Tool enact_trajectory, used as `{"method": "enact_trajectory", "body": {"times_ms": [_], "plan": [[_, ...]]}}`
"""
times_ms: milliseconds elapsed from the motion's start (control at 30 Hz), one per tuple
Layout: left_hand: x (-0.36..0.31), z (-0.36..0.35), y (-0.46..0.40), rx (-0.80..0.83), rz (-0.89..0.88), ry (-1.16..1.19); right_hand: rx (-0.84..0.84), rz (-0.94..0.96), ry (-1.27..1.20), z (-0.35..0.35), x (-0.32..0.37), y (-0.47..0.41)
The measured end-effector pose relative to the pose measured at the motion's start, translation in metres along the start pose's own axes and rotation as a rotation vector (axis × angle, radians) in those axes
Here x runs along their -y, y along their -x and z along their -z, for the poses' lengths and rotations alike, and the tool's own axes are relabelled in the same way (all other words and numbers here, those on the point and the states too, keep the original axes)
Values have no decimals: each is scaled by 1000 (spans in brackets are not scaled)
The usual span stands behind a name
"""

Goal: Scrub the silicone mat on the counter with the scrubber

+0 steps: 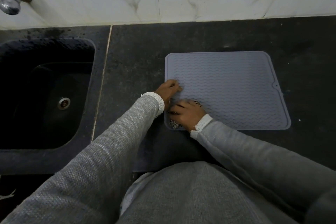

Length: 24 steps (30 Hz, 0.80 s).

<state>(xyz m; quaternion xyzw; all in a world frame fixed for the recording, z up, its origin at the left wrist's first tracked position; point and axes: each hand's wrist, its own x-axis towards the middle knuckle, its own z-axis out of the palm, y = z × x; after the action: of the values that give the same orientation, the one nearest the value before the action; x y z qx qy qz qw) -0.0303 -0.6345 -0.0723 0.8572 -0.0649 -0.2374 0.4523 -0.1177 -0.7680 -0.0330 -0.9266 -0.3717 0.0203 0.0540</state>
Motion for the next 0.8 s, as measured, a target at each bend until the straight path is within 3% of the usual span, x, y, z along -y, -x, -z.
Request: {"method": "enact_trajectory", "body": {"times_ms": [100,333,433,567,733,800], "plan": [[-6,-1,5,-28,140,303,-8,69,-42,-1,-17,16],[-10,1,2,18,237,562,73,23,-30,5,-44,37],[-11,-2,2,-52,160,389,-7,82,-69,6,-30,17],[-2,7,2,88,-56,-391,-5,178,-24,1,-5,6],[1,8,2,100,-172,-499,-65,237,-47,-1,-46,40],[-3,6,5,28,-103,-277,-12,201,-45,1,-55,50]]}}
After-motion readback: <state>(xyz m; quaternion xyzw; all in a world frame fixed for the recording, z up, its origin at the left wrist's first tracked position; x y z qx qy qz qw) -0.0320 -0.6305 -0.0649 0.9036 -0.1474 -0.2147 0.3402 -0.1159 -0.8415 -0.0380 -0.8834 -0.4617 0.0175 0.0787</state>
